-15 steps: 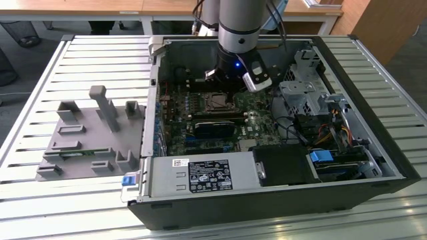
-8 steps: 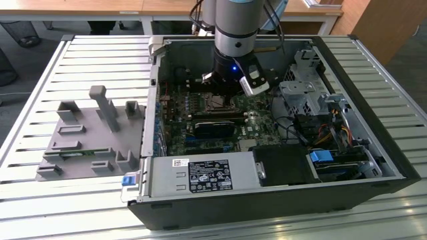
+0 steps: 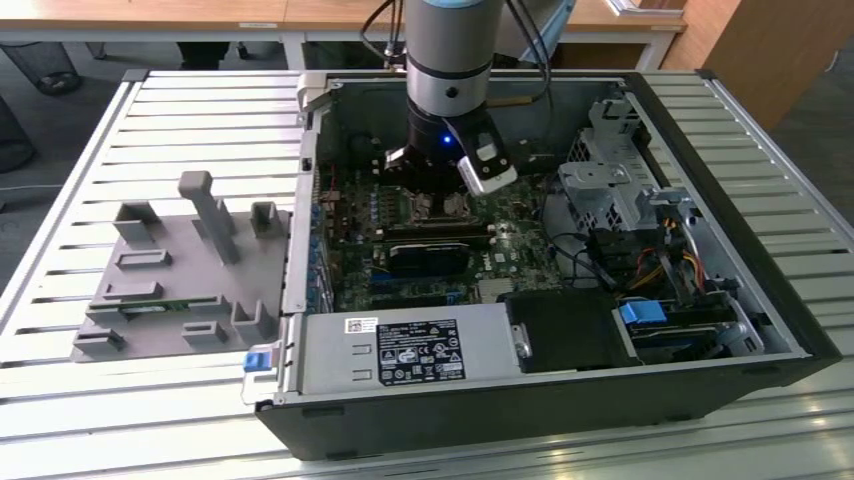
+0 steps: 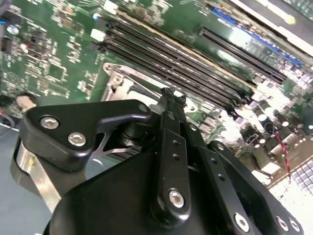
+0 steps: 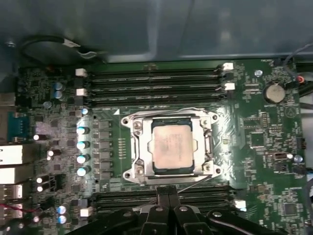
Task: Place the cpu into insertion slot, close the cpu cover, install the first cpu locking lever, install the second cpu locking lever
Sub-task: 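Install the second cpu locking lever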
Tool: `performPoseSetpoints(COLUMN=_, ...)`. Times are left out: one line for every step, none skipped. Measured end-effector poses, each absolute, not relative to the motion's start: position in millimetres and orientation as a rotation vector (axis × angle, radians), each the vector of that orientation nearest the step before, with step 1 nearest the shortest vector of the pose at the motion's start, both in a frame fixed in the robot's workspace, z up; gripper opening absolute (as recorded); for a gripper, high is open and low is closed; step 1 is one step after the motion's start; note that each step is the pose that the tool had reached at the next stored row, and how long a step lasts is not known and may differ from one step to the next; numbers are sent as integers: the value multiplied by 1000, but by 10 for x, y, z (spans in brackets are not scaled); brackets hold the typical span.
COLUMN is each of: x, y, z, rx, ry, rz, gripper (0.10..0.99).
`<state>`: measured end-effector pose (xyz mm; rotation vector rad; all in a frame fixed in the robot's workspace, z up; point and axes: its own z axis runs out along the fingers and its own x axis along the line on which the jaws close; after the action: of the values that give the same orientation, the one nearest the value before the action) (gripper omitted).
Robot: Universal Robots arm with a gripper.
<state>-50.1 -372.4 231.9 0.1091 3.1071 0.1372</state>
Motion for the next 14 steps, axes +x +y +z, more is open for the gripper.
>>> performPoseSetpoints(x=-509, y=-3724, z=2312, rx=109, ry=3107, rz=137, gripper=106)
performPoseSetpoints(x=-521, y=-3724, z=2306, rx=109, ry=3107, rz=137, gripper=106)
performPoseSetpoints(x=-533, y=-3724, z=2296, rx=109, ry=3107, rz=138, gripper=106)
performPoseSetpoints(x=-544, y=-3724, z=2285, rx=109, ry=3107, rz=139, gripper=106)
performPoseSetpoints(x=-555, y=-3724, z=2271, rx=109, ry=3107, rz=140, gripper=106)
performPoseSetpoints(x=-564, y=-3724, z=2257, rx=109, ry=3107, rz=141, gripper=106)
performPoseSetpoints(x=-572, y=-3724, z=2242, rx=109, ry=3107, rz=142, gripper=106)
performPoseSetpoints(x=-580, y=-3724, z=2228, rx=109, ry=3107, rz=143, gripper=106)
performPoseSetpoints(x=-586, y=-3724, z=2215, rx=109, ry=3107, rz=145, gripper=106)
performPoseSetpoints(x=-589, y=-3727, z=2207, rx=109, ry=3107, rz=150, gripper=106)
performPoseSetpoints(x=-592, y=-3733, z=2203, rx=109, ry=3107, rz=161, gripper=106)
performPoseSetpoints(x=-597, y=-3743, z=2201, rx=110, ry=3106, rz=181, gripper=106)
performPoseSetpoints(x=-600, y=-3756, z=2201, rx=110, ry=3105, rz=196, gripper=106)
performPoseSetpoints(x=-603, y=-3773, z=2200, rx=110, ry=3105, rz=209, gripper=106)
